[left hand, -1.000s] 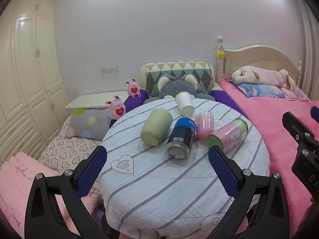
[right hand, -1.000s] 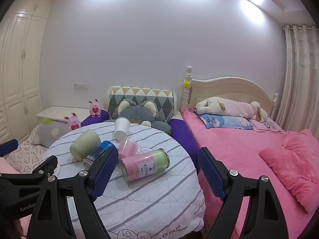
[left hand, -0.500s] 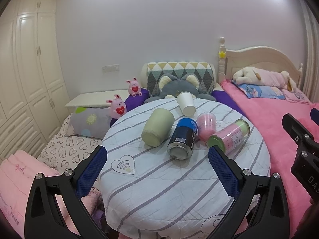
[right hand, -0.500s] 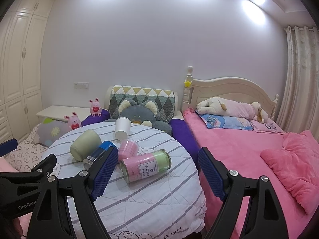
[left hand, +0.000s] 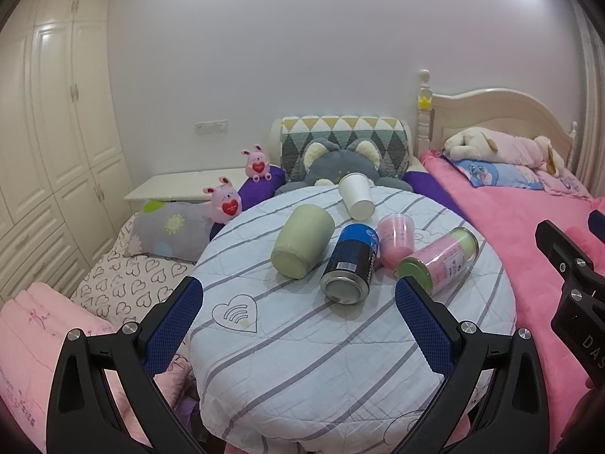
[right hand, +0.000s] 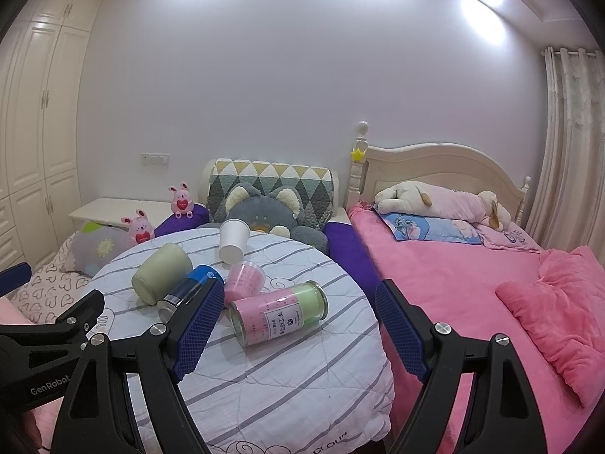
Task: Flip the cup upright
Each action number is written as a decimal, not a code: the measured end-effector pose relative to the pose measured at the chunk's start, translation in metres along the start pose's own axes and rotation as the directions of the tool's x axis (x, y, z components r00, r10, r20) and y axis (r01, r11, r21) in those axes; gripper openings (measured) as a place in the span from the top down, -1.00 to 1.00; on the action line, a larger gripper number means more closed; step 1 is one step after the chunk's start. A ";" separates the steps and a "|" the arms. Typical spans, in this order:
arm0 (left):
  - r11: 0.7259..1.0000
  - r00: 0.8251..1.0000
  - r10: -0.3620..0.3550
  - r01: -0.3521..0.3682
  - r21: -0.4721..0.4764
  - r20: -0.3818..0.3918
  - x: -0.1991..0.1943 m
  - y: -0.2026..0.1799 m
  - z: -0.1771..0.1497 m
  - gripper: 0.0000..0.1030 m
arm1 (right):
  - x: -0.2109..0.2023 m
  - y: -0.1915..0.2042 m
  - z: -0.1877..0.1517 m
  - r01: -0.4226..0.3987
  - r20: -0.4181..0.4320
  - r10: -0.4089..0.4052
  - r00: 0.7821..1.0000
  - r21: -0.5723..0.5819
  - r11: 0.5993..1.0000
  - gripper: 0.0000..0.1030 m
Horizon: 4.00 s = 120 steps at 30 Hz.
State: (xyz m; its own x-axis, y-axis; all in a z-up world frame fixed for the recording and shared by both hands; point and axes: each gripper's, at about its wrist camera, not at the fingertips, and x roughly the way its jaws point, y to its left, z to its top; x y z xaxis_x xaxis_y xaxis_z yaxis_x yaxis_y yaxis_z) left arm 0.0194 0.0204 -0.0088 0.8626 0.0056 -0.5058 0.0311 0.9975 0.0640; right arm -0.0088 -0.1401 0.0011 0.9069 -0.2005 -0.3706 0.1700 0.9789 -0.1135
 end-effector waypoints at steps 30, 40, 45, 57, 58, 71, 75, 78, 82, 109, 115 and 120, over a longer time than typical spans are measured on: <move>1.000 1.000 -0.002 0.001 -0.006 -0.022 0.013 -0.001 -0.004 -0.99 | 0.014 0.004 -0.004 -0.010 -0.043 0.011 0.999 0.004 1.000 -0.63; 1.000 0.998 -0.008 0.007 -0.008 -0.063 0.036 -0.001 -0.005 -0.99 | 0.033 0.008 -0.004 -0.035 -0.089 0.036 0.995 0.011 0.999 -0.63; 1.000 0.995 -0.020 0.020 -0.006 -0.095 0.051 -0.001 -0.005 -1.00 | 0.045 0.007 -0.005 -0.063 -0.110 0.066 0.992 0.030 0.998 -0.63; 0.996 0.965 -0.086 0.084 -0.018 -0.249 0.115 -0.015 -0.010 -0.99 | 0.082 -0.004 -0.010 -0.118 -0.135 0.131 0.982 0.103 0.988 -0.63; 0.996 0.961 -0.093 0.092 -0.016 -0.259 0.121 -0.018 -0.009 -0.99 | 0.087 -0.004 -0.011 -0.119 -0.138 0.133 0.982 0.104 0.987 -0.63; 0.992 0.921 -0.113 0.128 0.017 -0.372 0.189 -0.049 -0.009 -0.99 | 0.125 -0.012 -0.013 -0.154 -0.135 0.172 0.976 0.131 0.979 -0.63; 0.992 0.914 -0.112 0.129 0.018 -0.391 0.202 -0.054 -0.010 -0.99 | 0.134 -0.011 -0.014 -0.156 -0.148 0.174 0.973 0.125 0.980 -0.63; 0.993 0.917 -0.100 0.118 0.022 -0.386 0.204 -0.054 -0.011 -0.95 | 0.137 -0.012 -0.017 -0.152 -0.158 0.171 0.973 0.127 0.980 -0.63; 0.991 0.911 -0.127 0.132 -0.015 -0.392 0.203 -0.049 -0.011 -0.44 | 0.139 -0.013 -0.019 -0.148 -0.168 0.170 0.971 0.132 0.980 -0.63; 0.992 0.898 -0.117 0.124 -0.011 -0.423 0.128 -0.015 -0.050 -0.64 | 0.090 0.014 -0.036 -0.185 -0.204 0.203 0.958 0.104 0.977 -0.63; 0.986 0.907 -0.164 0.165 -0.029 -0.388 0.110 -0.007 -0.045 -0.93 | 0.084 0.011 -0.032 -0.222 -0.205 0.252 0.946 0.159 0.962 -0.63; 0.984 0.917 -0.175 0.176 -0.030 -0.359 0.093 0.007 -0.044 -0.93 | 0.079 0.015 -0.027 -0.310 -0.203 0.360 0.911 0.242 0.920 -0.63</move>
State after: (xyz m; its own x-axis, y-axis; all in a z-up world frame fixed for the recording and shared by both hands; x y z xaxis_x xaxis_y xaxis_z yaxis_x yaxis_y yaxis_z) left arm 0.0772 0.0311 -0.0931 0.6041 -0.1436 -0.7839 0.1673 0.9846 -0.0514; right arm 0.0553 -0.1419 -0.0546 0.8087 0.1618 -0.5655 -0.0311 0.9718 0.2336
